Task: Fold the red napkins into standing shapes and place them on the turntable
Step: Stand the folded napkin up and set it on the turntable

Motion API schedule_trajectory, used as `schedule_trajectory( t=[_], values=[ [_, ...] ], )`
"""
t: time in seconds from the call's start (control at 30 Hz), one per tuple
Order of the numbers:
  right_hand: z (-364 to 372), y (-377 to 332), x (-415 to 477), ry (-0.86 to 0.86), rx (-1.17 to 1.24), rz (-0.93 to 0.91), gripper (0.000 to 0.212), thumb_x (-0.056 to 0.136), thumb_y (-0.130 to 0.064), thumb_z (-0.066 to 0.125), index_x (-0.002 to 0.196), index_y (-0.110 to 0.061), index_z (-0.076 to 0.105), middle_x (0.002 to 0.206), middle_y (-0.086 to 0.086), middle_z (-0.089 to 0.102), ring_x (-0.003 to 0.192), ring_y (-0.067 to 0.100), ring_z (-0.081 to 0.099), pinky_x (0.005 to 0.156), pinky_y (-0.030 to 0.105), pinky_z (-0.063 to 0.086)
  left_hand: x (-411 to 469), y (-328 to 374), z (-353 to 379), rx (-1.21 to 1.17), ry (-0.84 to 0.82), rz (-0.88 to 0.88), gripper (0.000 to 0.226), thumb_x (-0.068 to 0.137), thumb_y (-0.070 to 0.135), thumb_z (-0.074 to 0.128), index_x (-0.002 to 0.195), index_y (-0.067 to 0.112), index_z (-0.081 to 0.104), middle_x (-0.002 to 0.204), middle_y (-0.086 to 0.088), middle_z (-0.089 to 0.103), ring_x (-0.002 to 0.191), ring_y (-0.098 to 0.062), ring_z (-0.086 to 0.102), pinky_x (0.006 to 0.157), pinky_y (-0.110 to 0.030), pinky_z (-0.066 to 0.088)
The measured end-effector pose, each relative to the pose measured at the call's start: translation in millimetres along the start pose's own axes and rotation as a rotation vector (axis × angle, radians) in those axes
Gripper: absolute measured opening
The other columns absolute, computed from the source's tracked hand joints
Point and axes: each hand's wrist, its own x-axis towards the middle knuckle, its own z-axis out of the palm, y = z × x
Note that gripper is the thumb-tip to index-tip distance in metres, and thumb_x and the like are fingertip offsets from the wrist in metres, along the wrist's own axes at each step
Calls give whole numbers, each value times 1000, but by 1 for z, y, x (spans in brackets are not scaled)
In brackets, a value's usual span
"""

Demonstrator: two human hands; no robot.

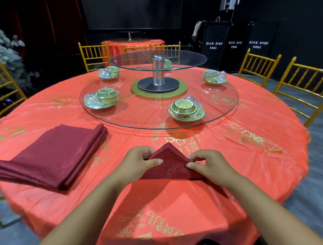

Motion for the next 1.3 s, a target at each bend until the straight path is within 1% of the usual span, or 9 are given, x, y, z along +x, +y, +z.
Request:
schedule_trajectory(
  t=[0.13, 0.23, 0.43, 0.57, 0.8, 0.9, 1.03, 1.2, 1.3],
  values=[
    [-2, 7, -4, -50, -42, 39, 18, 79, -9, 73, 80, -27, 73, 80, -12, 71, 79, 0, 63, 76, 16, 44, -3, 0, -7, -44, 30, -5, 11, 81, 5, 73, 75, 8, 64, 69, -2, 65, 62, -9, 57, 59, -21, 43],
    [-1, 9, -6, -41, -44, 33, 15, 79, -8, 72, 79, -23, 74, 79, -11, 71, 77, -1, 63, 75, 13, 44, -6, 1, -9, -52, 19, -7, 13, 82, 3, 72, 73, 9, 64, 68, 3, 66, 61, -5, 58, 57, -16, 44],
    [-1, 14, -8, -60, -69, 35, 18, 79, -7, 73, 82, -24, 74, 81, -12, 71, 79, -1, 63, 78, 19, 48, -6, 0, -14, -35, 39, -10, 13, 81, 5, 73, 73, 8, 63, 70, -2, 66, 62, -7, 58, 58, -17, 44],
    [0, 17, -10, -80, -155, 5, 17, 79, -13, 74, 88, -26, 74, 80, -18, 66, 82, -2, 58, 75, 14, 42, -6, -2, -18, -28, 50, -10, 14, 81, 5, 73, 72, 11, 64, 67, 2, 66, 60, -5, 57, 56, -15, 43],
    [1, 23, -11, -65, -205, 14, 13, 79, -15, 73, 89, -25, 73, 82, -16, 64, 85, 2, 55, 77, 19, 42, -7, -3, -20, -38, 55, -10, 14, 82, 4, 72, 73, 11, 65, 67, 4, 67, 61, -5, 59, 57, -15, 44],
    [2, 25, -11, -45, -211, 37, 12, 78, -15, 73, 84, -25, 72, 80, -15, 64, 83, 5, 56, 77, 23, 43, -7, -5, -21, -42, 49, -9, 12, 81, 4, 73, 74, 10, 65, 69, 2, 68, 62, -6, 60, 58, -15, 45],
    [3, 27, -7, -5, -234, 28, 19, 79, -15, 73, 78, -33, 66, 77, -18, 62, 80, 3, 54, 73, 21, 42, -3, -4, -21, -40, 56, 4, 10, 81, 5, 73, 76, 9, 65, 69, 3, 68, 62, -5, 59, 59, -15, 45],
    [-3, 28, 11, 131, -278, 7, 16, 77, -7, 72, 84, -22, 70, 75, -17, 59, 78, 11, 55, 74, 28, 42, 25, 9, -21, -18, 104, 58, 8, 81, 5, 73, 79, 7, 66, 76, -8, 68, 67, -14, 58, 64, -28, 43],
    [-9, 33, 25, 173, -288, 30, 16, 77, -5, 71, 86, -19, 70, 76, -13, 59, 78, 13, 56, 76, 31, 43, 45, 15, -19, 11, 101, 95, 10, 80, 5, 74, 77, 12, 66, 75, -4, 67, 65, -11, 57, 64, -28, 43]
  ],
)
